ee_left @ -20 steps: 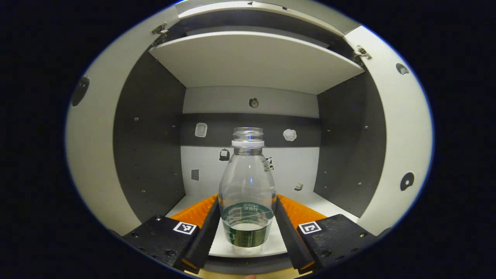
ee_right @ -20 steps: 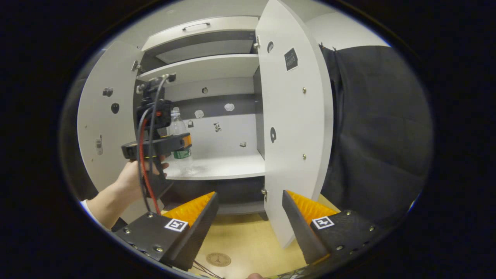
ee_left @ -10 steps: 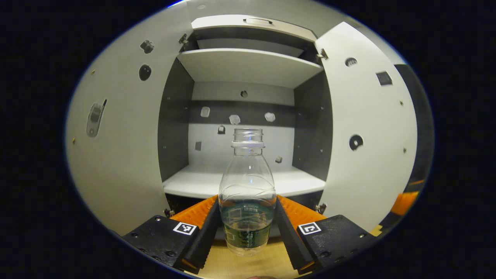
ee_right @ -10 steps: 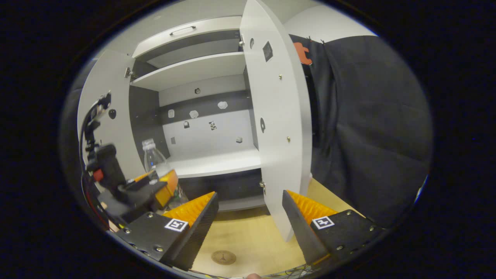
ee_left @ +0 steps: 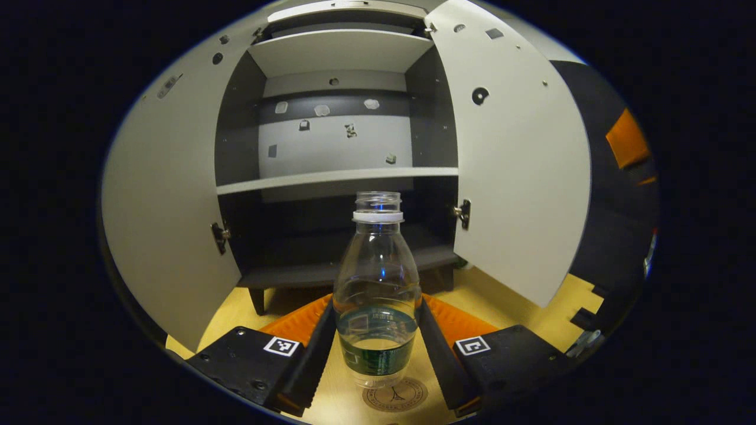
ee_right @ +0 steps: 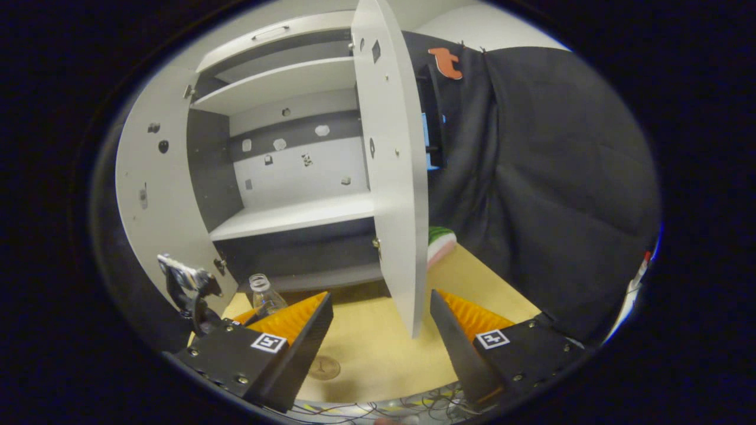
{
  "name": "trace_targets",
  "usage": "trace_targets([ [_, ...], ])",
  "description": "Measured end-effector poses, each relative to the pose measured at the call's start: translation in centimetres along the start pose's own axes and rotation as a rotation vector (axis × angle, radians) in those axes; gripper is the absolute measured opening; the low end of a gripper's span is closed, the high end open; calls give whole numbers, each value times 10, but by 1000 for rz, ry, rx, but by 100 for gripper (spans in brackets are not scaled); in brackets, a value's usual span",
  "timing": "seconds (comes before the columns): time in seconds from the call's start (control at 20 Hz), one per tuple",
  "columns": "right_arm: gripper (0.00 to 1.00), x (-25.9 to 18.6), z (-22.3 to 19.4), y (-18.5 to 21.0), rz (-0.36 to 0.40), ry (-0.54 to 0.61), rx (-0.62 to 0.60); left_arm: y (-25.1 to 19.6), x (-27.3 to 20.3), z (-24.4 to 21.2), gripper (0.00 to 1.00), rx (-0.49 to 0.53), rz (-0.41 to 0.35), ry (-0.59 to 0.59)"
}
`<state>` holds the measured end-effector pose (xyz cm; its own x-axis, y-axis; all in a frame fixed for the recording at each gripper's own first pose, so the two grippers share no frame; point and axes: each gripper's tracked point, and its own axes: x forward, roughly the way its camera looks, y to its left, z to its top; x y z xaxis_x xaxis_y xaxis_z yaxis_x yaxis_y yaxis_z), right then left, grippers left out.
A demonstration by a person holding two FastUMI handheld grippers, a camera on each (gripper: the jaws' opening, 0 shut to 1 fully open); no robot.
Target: Grasp the bottle in the cabinet with the left hand and place it on the coaster, then close the right door with the right hand and the left door with the left hand.
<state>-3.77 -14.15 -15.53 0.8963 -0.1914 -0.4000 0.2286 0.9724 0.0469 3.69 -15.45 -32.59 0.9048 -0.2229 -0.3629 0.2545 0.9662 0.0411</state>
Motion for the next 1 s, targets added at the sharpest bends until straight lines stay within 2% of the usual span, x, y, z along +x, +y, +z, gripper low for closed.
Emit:
trace_targets([
  [0.15, 98, 0, -16, 1, 11, 50, 4, -9, 2, -36, 81, -38, -19, 40],
  [0.35, 100, 0, -30, 0, 6, 85, -40, -9, 11, -57, 82, -49, -23, 50],
  [0.45, 100, 0, -34, 0, 10, 101, -46, -9, 12, -64, 81, -80, -19, 65],
  [0.75, 100, 1, -47, 9, 38, 134, -70, -13, 0, -65, 82, -88, -7, 67],
  [1.0, 98, 2, -59, 10, 55, 168, -40, -18, -15, -69, 82, -46, -4, 65],
])
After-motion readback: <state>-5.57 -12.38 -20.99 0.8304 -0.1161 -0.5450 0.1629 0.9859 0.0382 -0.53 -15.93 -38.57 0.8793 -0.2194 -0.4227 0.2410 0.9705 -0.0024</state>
